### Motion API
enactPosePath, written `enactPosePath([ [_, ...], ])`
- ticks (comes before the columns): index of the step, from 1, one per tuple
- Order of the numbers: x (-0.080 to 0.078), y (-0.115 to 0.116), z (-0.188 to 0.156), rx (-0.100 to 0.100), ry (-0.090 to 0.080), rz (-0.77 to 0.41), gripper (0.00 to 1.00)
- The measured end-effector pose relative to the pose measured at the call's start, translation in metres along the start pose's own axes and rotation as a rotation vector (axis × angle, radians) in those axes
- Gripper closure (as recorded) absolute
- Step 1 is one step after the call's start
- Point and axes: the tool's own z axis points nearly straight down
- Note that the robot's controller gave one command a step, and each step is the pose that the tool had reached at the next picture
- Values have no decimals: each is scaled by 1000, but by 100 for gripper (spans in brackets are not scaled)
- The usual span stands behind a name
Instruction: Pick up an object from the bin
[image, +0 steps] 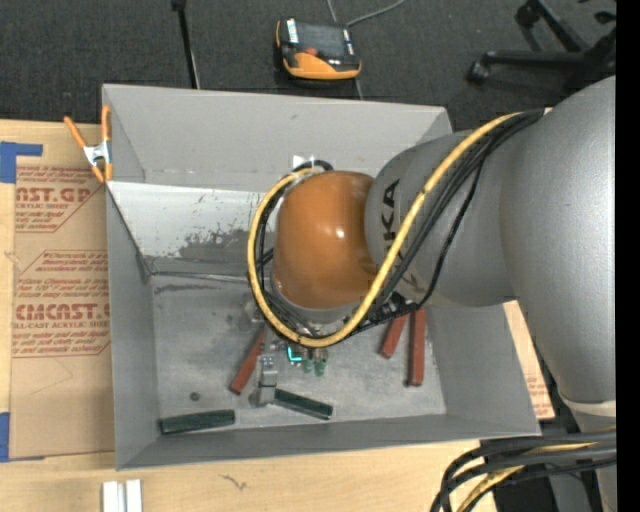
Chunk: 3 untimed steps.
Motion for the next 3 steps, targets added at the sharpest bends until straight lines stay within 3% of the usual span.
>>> enactPosePath([
  [1, -2, -1, -4, -1, -7, 1, 0],
  [2, -33, -1, 39, -1, -19, -260, 0],
  [3, -49, -10, 80, 0, -8, -408, 0],
])
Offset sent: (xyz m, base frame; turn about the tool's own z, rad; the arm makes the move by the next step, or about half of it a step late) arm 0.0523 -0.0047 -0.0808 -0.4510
